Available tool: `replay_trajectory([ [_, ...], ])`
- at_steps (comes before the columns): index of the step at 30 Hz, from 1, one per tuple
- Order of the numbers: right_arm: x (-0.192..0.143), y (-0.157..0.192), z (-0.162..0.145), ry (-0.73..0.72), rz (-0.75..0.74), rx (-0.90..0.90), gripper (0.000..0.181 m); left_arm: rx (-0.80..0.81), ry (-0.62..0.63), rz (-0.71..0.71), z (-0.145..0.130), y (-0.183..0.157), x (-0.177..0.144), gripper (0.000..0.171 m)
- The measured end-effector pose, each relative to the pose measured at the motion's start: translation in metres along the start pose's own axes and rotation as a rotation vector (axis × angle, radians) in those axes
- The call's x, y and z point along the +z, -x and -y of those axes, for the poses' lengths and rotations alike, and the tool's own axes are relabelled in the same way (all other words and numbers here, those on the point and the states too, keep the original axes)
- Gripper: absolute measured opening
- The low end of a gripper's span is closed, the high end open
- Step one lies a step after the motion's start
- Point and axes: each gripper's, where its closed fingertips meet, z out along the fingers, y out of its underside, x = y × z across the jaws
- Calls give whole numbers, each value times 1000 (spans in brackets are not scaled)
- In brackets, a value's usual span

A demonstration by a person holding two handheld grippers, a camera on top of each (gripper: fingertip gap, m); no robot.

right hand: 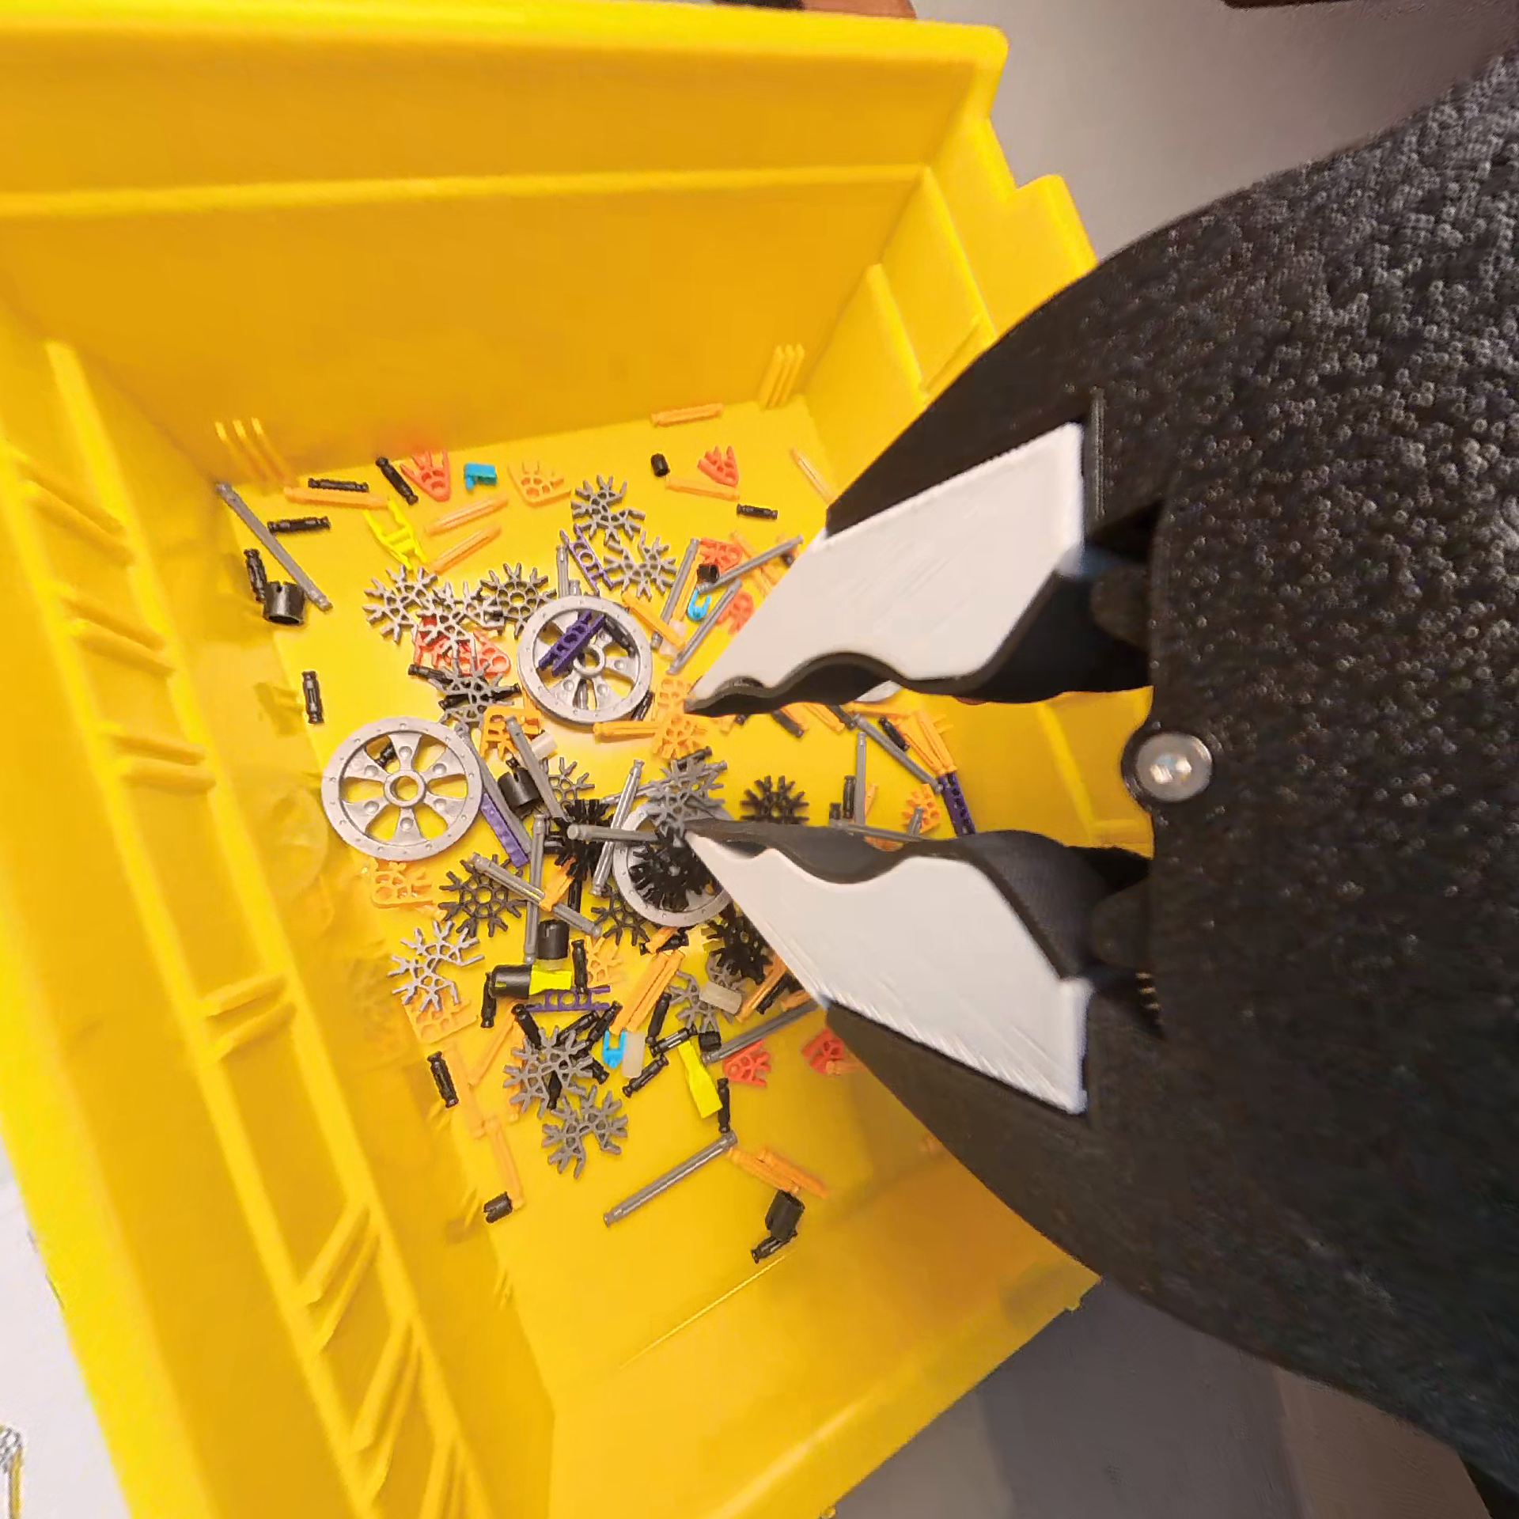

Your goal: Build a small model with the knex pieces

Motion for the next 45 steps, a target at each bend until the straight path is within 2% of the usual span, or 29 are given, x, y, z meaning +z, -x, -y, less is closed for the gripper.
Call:
replay_trajectory([
  [6,24,24,-12,98,58,-28,24,-2,-5,-1,1,0,-1,37],
  [9,25,12,-21,147,3,-26,16,-3,-8,2,1,1,-1,37],
  [13,21,-15,-46,270,-144,-62,8,-6,-12,5,1,1,-2,37],
  [15,14,-23,-43,238,-198,-58,3,-9,-10,4,1,2,-1,37],
  [21,-5,-35,-35,172,-275,-33,14,-6,-3,3,0,1,0,37],
  [29,15,20,11,-46,-52,-44,17,-1,-6,4,0,1,-1,37],
  [33,31,27,27,-104,3,87,18,0,-10,4,1,0,-1,37],
  [36,39,14,10,-22,-58,125,3,-3,-17,4,1,1,-2,37],
  [39,32,-1,-14,69,-132,148,0,-7,-19,2,1,1,-3,36],
  [45,-5,-19,-7,-60,-310,269,16,-5,-24,1,2,1,-3,36],
])
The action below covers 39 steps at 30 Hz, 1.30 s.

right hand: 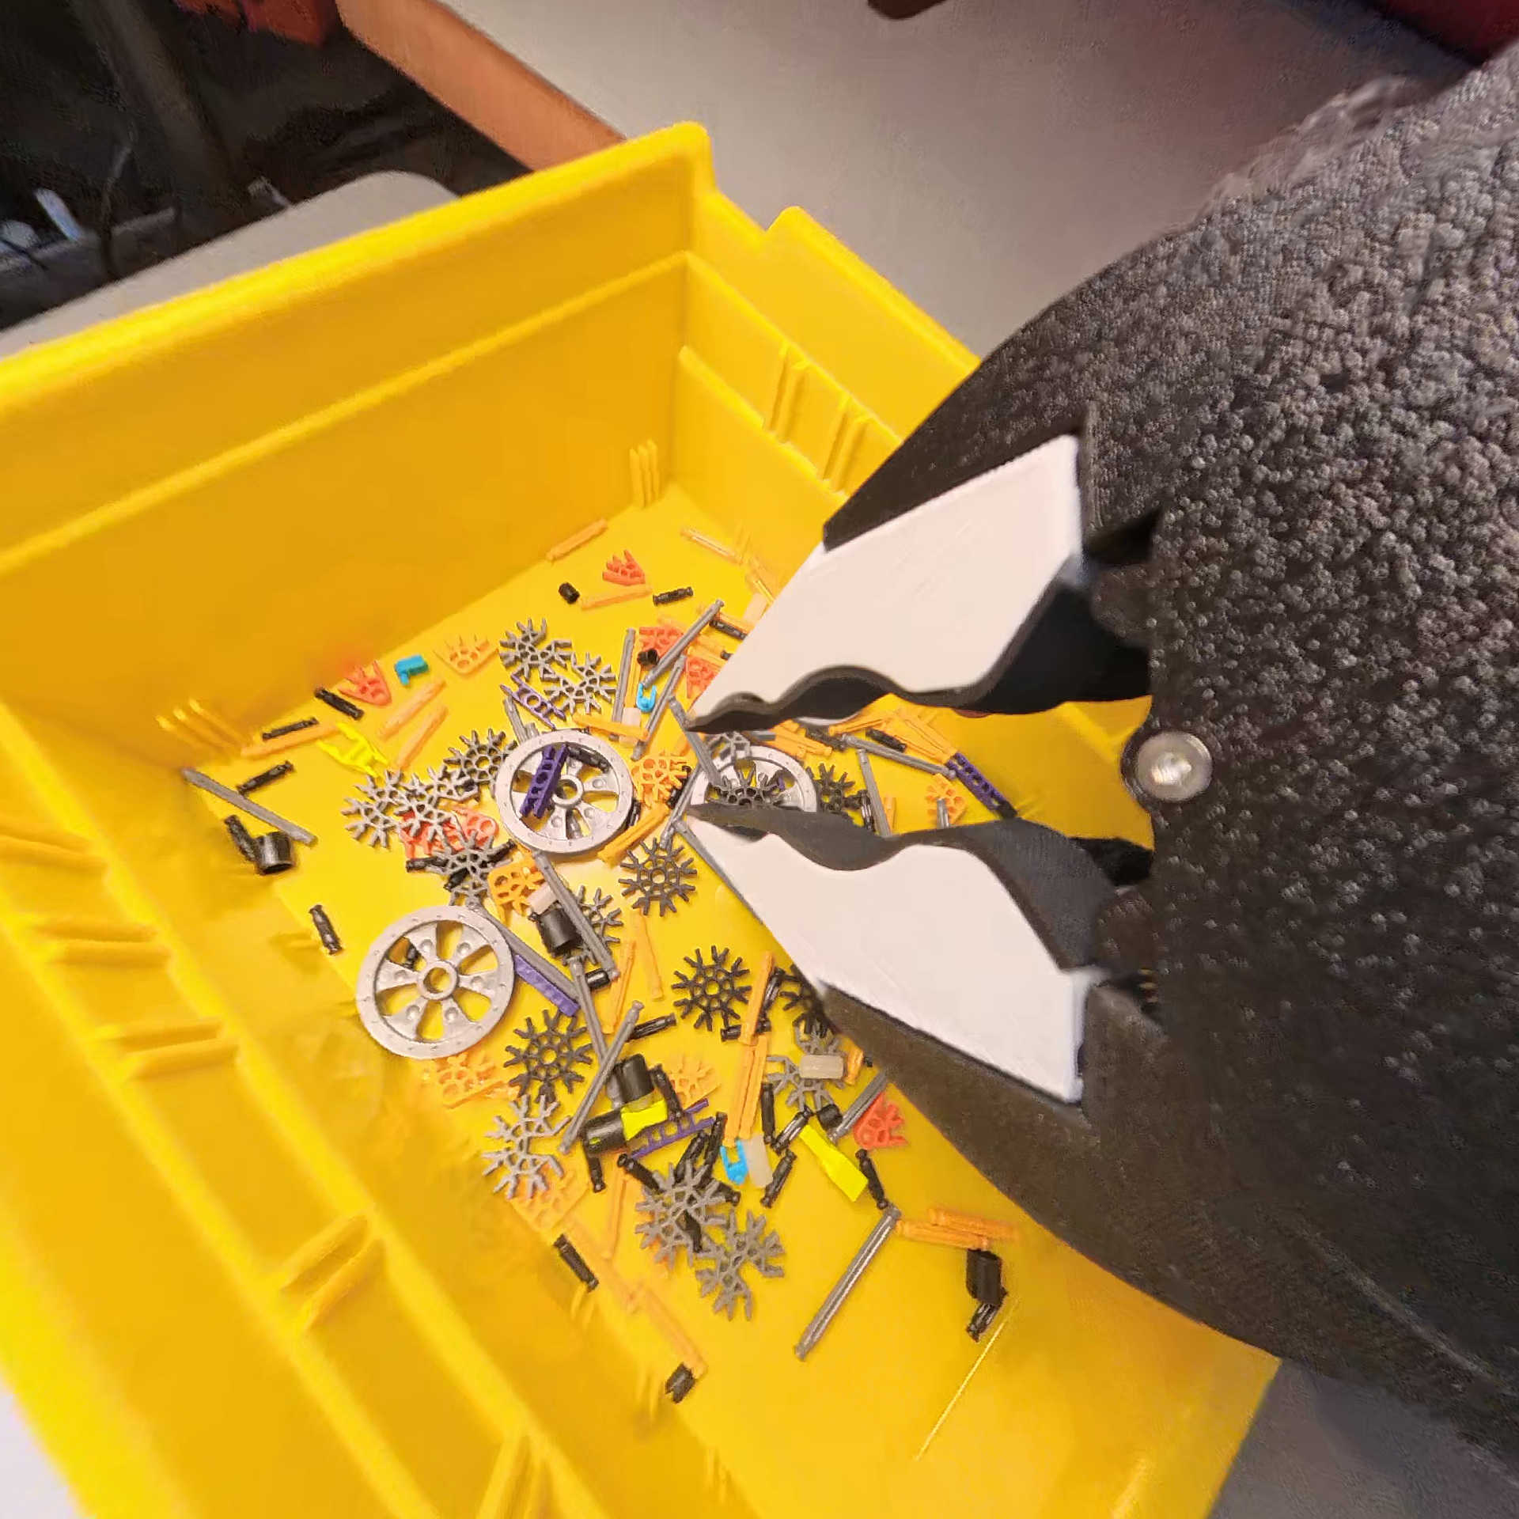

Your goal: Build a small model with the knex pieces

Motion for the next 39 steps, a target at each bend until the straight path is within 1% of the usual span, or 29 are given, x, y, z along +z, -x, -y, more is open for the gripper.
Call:
replay_trajectory([
  [3,-20,2,14,-143,-41,90,19,-3,-6,2,1,0,-1,36],
  [5,-36,11,25,-270,-44,176,20,-9,-6,2,1,0,-1,36],
  [10,-73,52,40,-551,-14,338,31,-7,-8,29,5,2,-4,35],
  [12,-80,70,39,-601,-15,361,33,-19,-9,54,7,7,-8,32],
  [15,-98,89,41,-675,-43,394,35,-62,0,118,7,22,-17,31],
  [19,-130,112,52,-799,-65,448,34,-119,26,205,7,45,-31,31],
  [21,-141,129,59,-840,-67,443,33,-147,14,220,12,52,-39,33],
  [27,-149,191,84,-896,-74,376,32,-183,-25,246,24,75,-74,34],
  [31,-144,222,103,-946,-54,396,31,-150,-2,311,15,100,-97,34],
  [36,-126,244,123,-989,-63,424,31,-140,35,363,-2,124,-117,34],
  [39,-119,251,131,-969,-103,358,31,-121,55,399,-8,137,-130,34],
])
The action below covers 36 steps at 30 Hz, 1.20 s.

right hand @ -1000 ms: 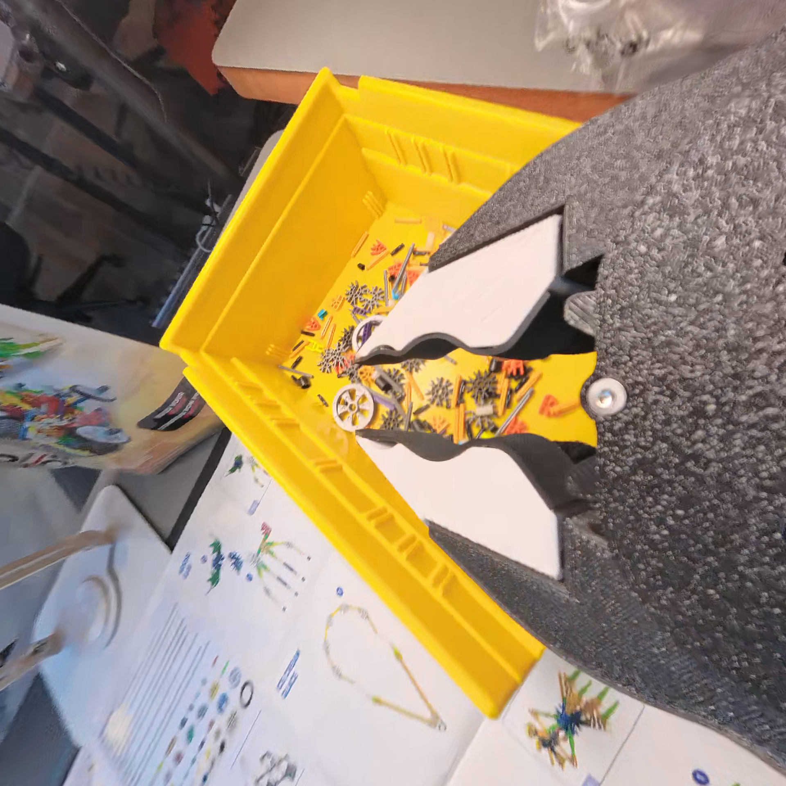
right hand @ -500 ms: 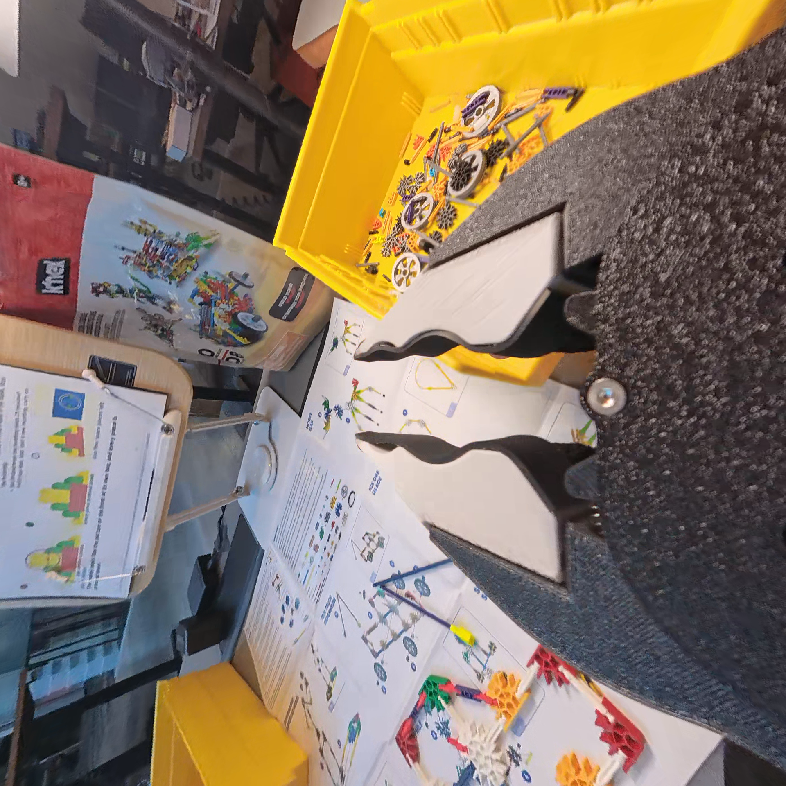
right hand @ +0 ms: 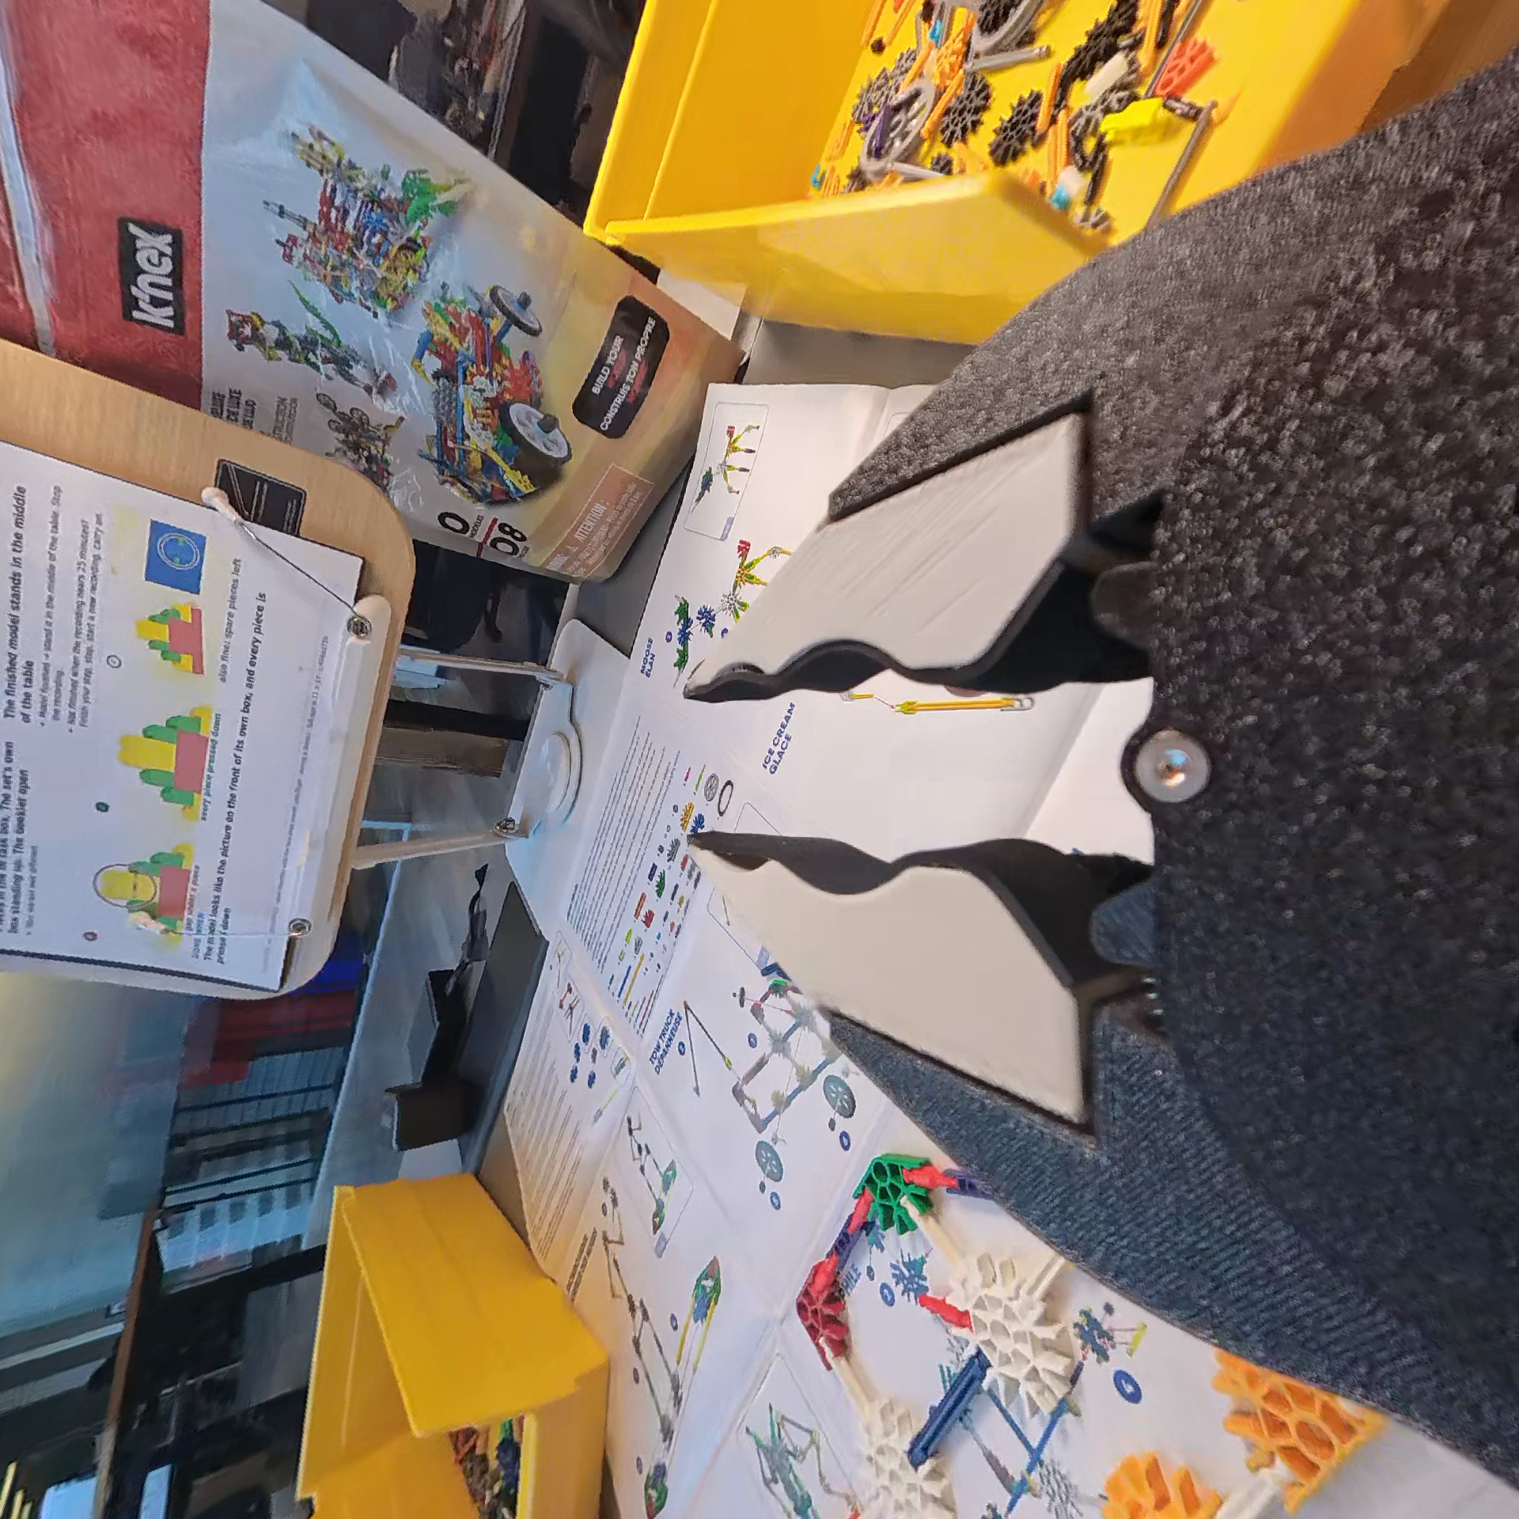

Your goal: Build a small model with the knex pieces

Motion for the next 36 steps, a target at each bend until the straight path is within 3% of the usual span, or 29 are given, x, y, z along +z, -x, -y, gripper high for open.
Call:
replay_trajectory([
  [9,11,6,9,-48,-17,24,31,61,90,88,-24,37,-4,33],
  [21,16,5,-5,-20,-21,-5,31,413,627,46,-91,68,-27,38],
  [27,14,7,-7,-5,-18,-32,31,448,644,35,-93,69,-27,39],
  [36,17,12,-11,9,-3,-34,30,705,788,60,-107,90,-37,34],
])
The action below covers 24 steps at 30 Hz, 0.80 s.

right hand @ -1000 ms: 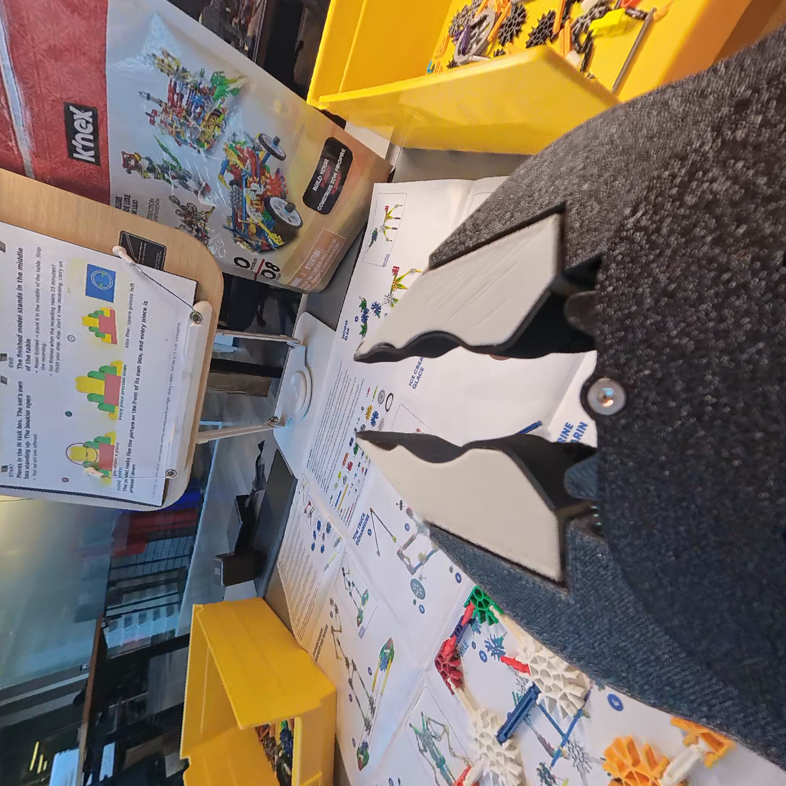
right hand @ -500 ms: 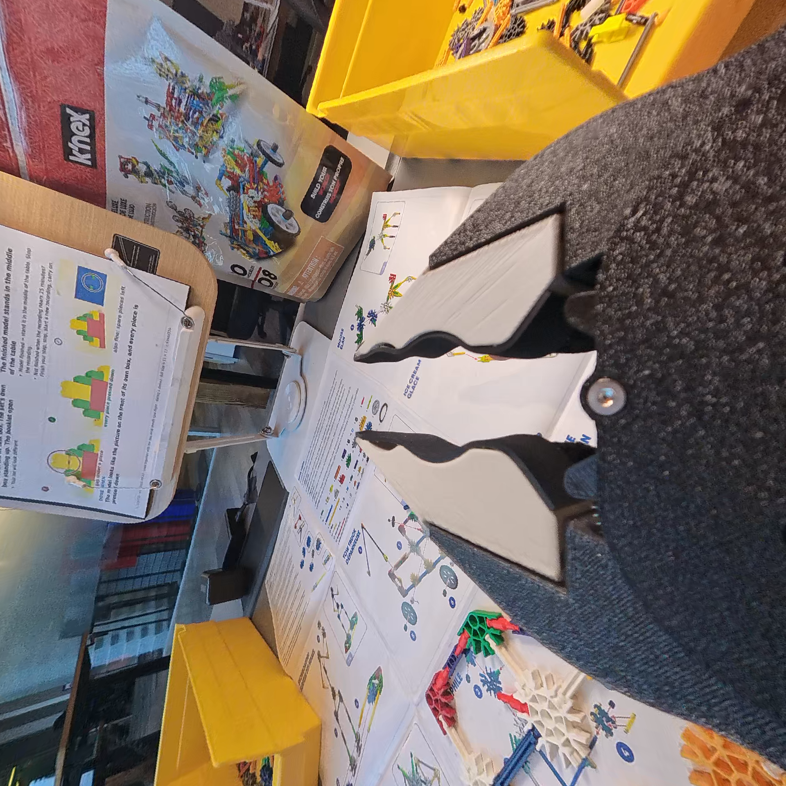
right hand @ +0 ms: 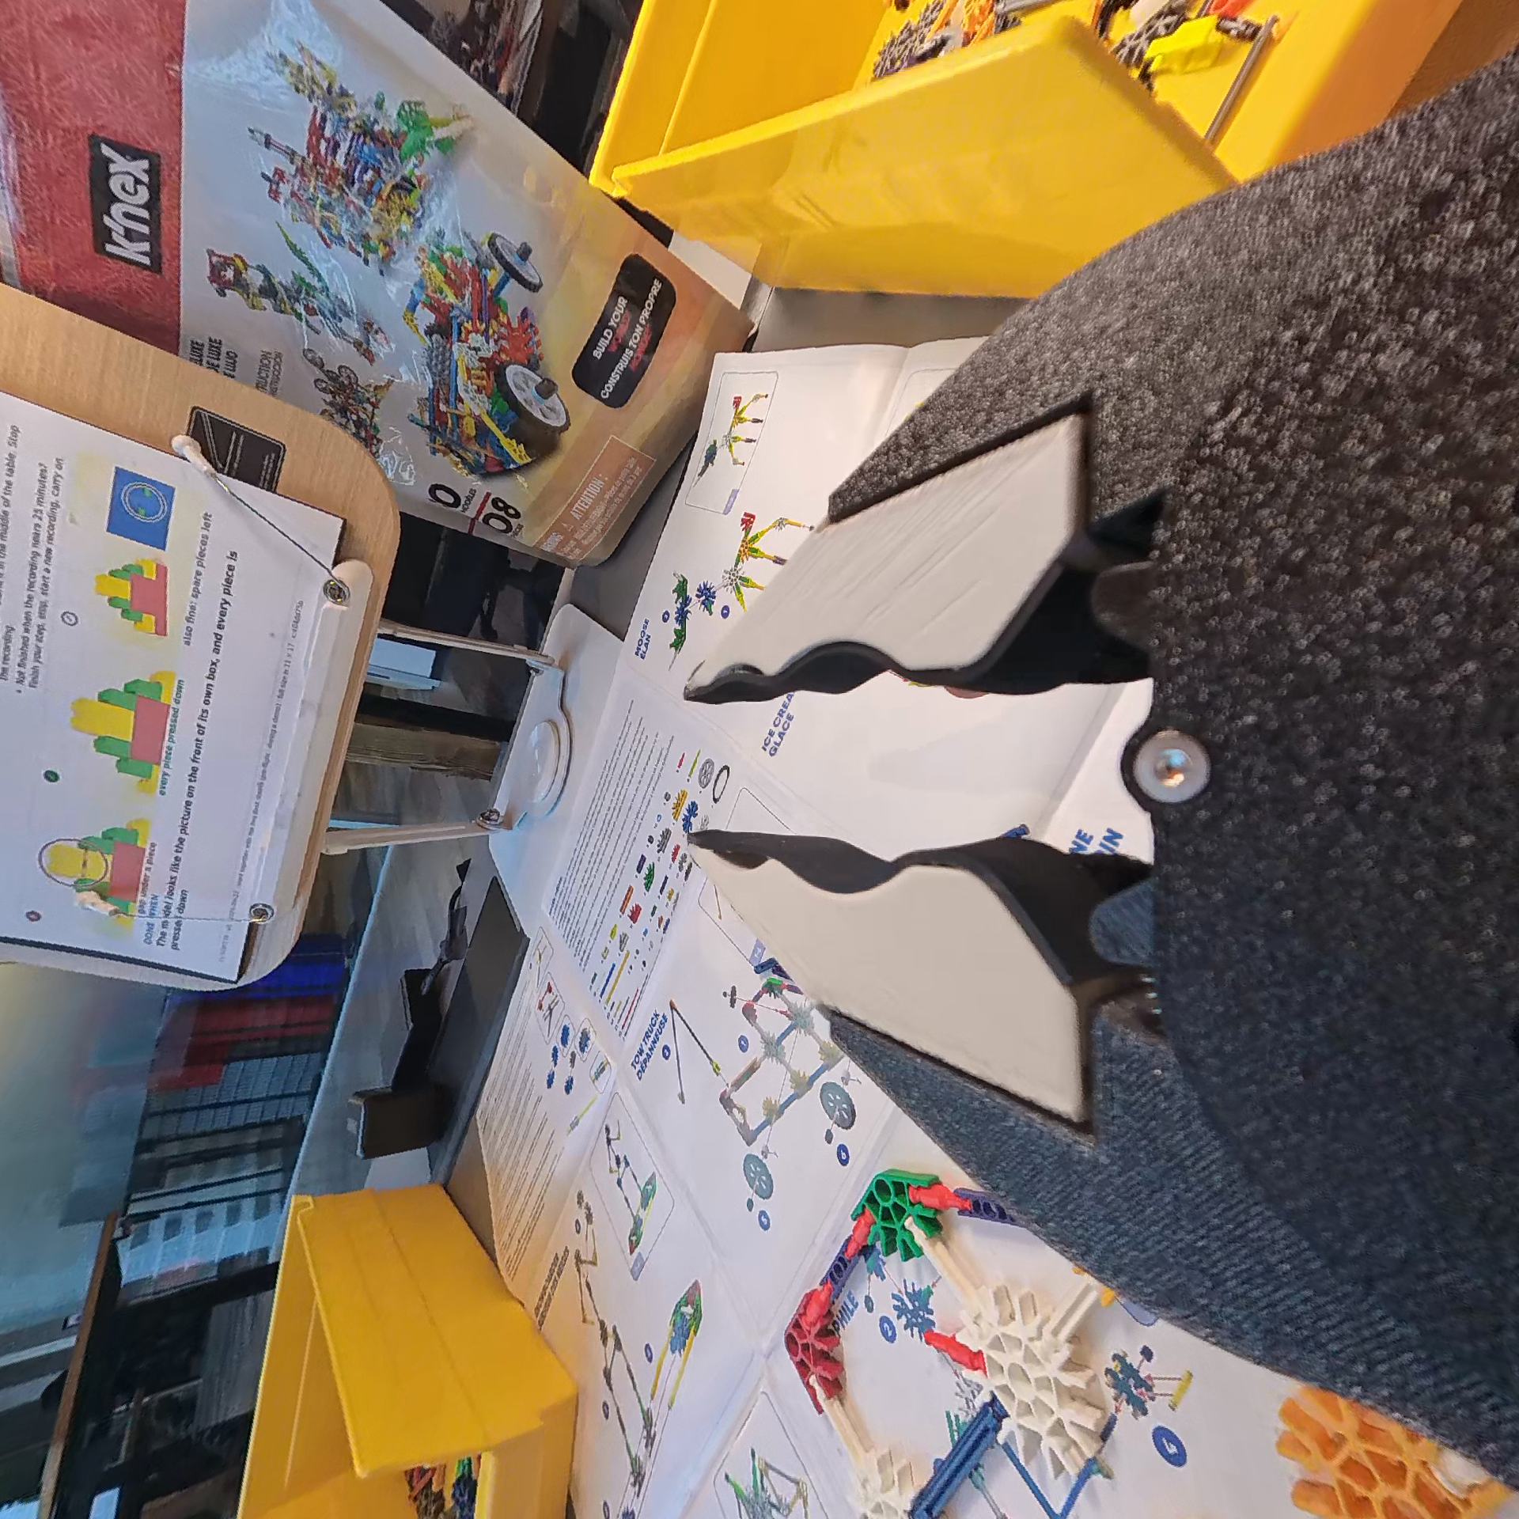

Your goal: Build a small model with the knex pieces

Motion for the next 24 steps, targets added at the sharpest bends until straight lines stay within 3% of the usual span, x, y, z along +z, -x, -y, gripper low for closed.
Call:
replay_trajectory([
  [8,0,-2,-3,6,-5,4,30,108,-49,133,3,-3,-3,32],
  [16,-1,-5,-7,13,-13,15,29,188,-228,297,7,-24,-22,31],
  [24,1,-4,-8,14,-3,23,29,158,-369,214,14,-28,-47,30],
])
